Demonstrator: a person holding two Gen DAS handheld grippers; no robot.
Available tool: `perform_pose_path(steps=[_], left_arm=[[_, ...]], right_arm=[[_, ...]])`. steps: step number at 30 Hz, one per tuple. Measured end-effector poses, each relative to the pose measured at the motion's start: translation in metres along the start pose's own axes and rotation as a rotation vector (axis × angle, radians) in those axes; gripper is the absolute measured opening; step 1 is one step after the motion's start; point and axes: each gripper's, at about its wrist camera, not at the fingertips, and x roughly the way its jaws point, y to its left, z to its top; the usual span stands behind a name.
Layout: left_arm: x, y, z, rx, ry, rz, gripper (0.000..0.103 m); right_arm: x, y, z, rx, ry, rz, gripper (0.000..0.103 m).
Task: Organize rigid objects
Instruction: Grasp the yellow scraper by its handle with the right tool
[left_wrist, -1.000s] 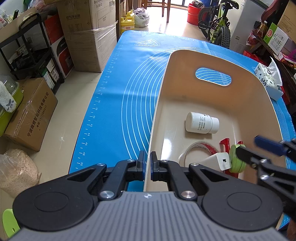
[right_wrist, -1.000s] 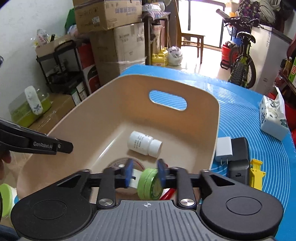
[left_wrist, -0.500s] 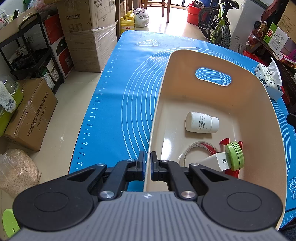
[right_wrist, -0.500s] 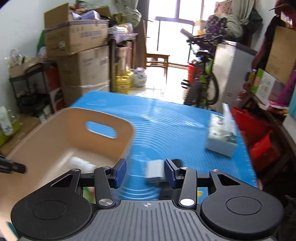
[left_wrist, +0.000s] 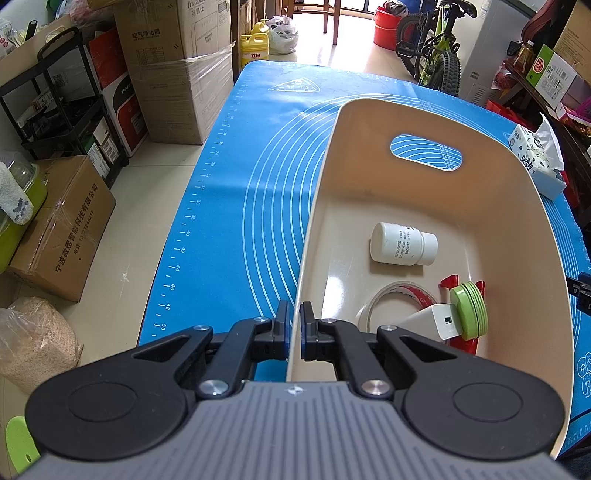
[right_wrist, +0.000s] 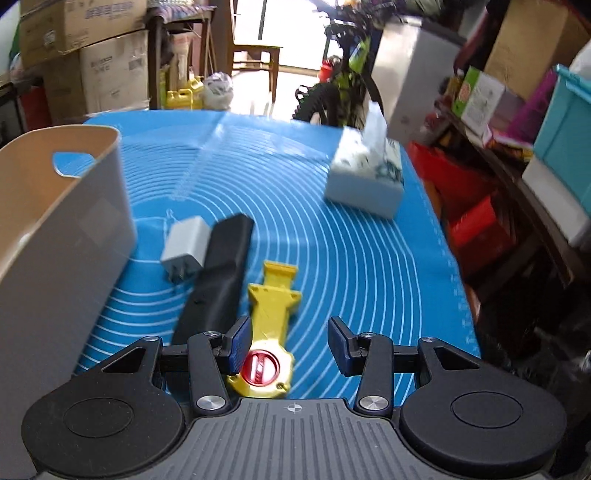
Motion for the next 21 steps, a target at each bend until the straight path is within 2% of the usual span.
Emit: perform_pose_path(steps=[13,17,18,21], left_arm=[[-0.001,0.002,0.0,0.001,0.0,0.002,0.007],[-0.001,0.002,0.0,0.001,0.0,0.002,0.007],[-0.001,0.002,0.0,0.001,0.0,0.002,0.007],[-0.001,0.002,0.0,0.002,0.0,0.003,0.007]], right_arm=[[0.033,0.003,0.009,0.041,0.098,0.053,0.056],[0.043,0.004,0.009,0.057,0.128,0.061,0.043],[0.043,0.005,0.009,0.059,0.123,0.064,0.037],[0.04,0.005,0.004,0.05,0.109,0.056,0.036]])
